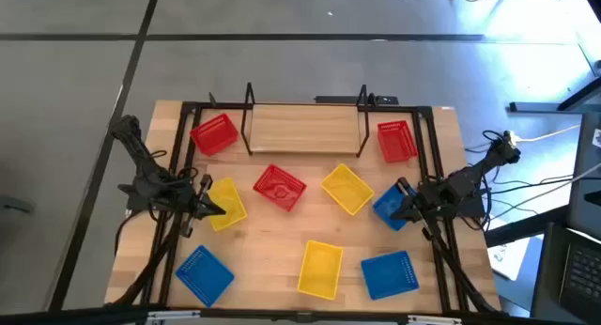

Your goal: Stack baskets on shelf by color

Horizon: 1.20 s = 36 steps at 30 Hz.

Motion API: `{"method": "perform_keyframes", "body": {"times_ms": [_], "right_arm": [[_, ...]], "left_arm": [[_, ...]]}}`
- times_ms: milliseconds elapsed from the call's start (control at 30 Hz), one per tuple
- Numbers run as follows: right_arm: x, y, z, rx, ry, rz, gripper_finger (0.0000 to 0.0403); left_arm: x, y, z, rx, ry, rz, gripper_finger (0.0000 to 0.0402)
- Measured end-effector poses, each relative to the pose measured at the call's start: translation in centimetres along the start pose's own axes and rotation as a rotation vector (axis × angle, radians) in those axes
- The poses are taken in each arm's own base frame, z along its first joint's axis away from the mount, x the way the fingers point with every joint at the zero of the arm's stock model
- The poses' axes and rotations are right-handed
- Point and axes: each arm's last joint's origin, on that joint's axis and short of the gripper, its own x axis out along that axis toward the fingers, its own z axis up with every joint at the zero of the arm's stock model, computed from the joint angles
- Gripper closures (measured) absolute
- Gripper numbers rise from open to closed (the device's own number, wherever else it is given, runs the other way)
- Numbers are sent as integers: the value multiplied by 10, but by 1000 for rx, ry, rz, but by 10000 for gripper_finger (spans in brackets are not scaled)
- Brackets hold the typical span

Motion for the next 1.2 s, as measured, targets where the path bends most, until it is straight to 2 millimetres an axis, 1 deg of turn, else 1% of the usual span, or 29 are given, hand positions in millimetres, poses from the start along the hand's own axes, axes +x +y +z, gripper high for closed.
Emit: {"method": "perform_keyframes", "body": {"times_ms": [1133,1200], "right_arm": [[0,0,0,0,0,0,391],[0,0,0,-67,-1,-5,391]], "left_arm": [[0,0,0,0,0,0,401],[0,0,0,0,0,0,401]]}}
